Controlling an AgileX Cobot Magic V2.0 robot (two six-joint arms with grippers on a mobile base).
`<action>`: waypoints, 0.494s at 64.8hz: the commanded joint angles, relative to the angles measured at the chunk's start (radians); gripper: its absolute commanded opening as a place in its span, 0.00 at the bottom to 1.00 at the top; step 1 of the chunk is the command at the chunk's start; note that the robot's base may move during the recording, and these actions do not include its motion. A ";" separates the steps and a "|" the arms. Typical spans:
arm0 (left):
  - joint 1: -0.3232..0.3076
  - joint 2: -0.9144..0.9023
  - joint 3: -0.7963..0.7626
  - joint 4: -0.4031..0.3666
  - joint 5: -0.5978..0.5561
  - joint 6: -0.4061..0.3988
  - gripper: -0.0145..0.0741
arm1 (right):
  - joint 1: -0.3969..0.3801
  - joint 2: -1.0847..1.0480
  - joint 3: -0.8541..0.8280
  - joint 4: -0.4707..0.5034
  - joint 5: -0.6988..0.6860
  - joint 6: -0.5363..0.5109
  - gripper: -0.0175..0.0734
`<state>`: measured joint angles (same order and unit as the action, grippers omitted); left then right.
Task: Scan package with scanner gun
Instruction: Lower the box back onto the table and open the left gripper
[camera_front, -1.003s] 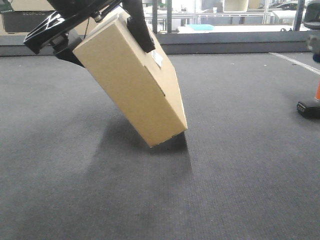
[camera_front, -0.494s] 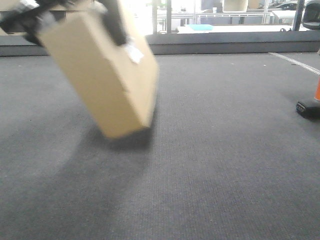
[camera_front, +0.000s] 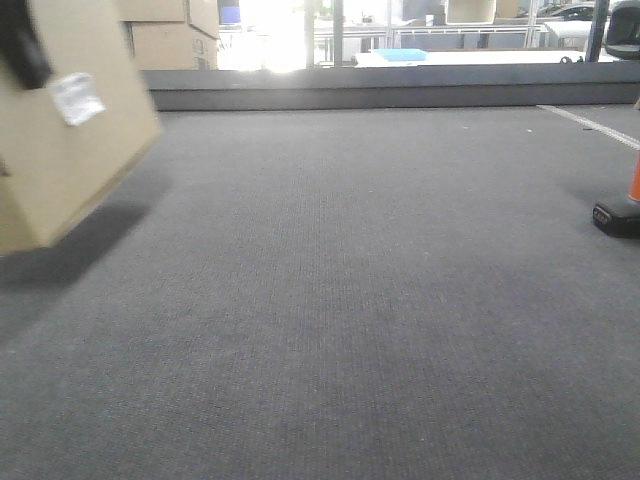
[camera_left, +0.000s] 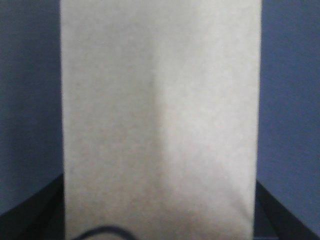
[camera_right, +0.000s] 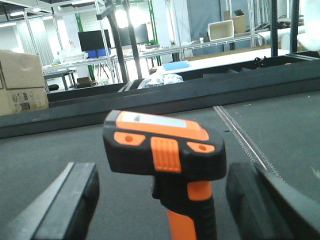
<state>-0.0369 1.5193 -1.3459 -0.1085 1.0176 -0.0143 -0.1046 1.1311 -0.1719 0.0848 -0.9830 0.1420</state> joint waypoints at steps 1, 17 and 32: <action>0.055 -0.014 -0.005 0.035 -0.010 0.014 0.04 | -0.005 -0.051 0.005 -0.006 0.045 0.000 0.63; 0.125 -0.007 0.027 0.096 0.006 0.123 0.04 | -0.005 -0.117 0.005 -0.011 0.109 0.000 0.63; 0.123 -0.007 0.032 0.080 0.017 0.123 0.04 | -0.005 -0.119 0.005 -0.011 0.120 0.000 0.63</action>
<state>0.0860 1.5193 -1.3180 -0.0163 1.0424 0.1039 -0.1046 1.0201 -0.1712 0.0786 -0.8517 0.1420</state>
